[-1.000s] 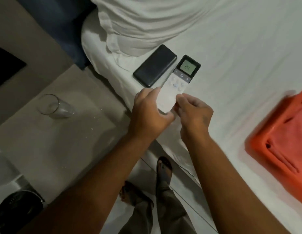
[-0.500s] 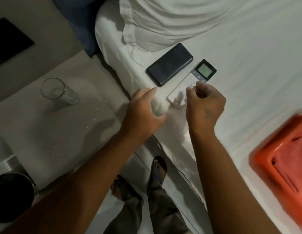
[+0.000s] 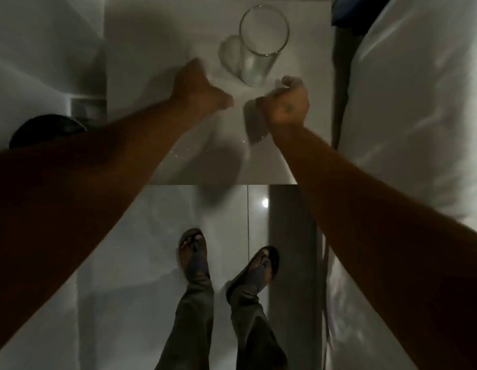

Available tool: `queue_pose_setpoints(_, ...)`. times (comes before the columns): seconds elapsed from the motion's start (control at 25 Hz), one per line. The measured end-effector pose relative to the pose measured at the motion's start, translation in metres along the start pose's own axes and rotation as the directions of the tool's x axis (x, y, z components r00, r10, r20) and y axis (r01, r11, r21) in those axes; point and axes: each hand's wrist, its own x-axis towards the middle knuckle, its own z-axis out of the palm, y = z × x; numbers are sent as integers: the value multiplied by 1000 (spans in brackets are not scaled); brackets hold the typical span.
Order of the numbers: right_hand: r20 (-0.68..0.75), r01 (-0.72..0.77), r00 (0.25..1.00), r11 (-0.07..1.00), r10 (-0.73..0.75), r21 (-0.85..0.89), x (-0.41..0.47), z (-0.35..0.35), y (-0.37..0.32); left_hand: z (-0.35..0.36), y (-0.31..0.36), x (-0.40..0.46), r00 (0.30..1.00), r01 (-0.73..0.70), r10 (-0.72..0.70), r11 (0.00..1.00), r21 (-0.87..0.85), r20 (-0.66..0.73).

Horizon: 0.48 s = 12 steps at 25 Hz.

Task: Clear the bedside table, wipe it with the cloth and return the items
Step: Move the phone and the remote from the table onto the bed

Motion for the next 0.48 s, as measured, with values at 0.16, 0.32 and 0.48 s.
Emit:
queue_pose_setpoints(0.16, -30, 123, 992, 991, -124, -47, 37, 23, -6, 20, 15, 29, 983, -180, 184, 976, -118, 18)
queue_pose_setpoints(0.32, 7, 196, 981, 980, -196, -10, 42, 19, -15, 16, 33, 28, 937, -330, 340, 937, -113, 80)
queue_pose_setpoints(0.48, -14, 281, 959, 953, -282, 116, 9, -25, -25, 2, 74, 2, 896, -396, 415, 908, -140, 157)
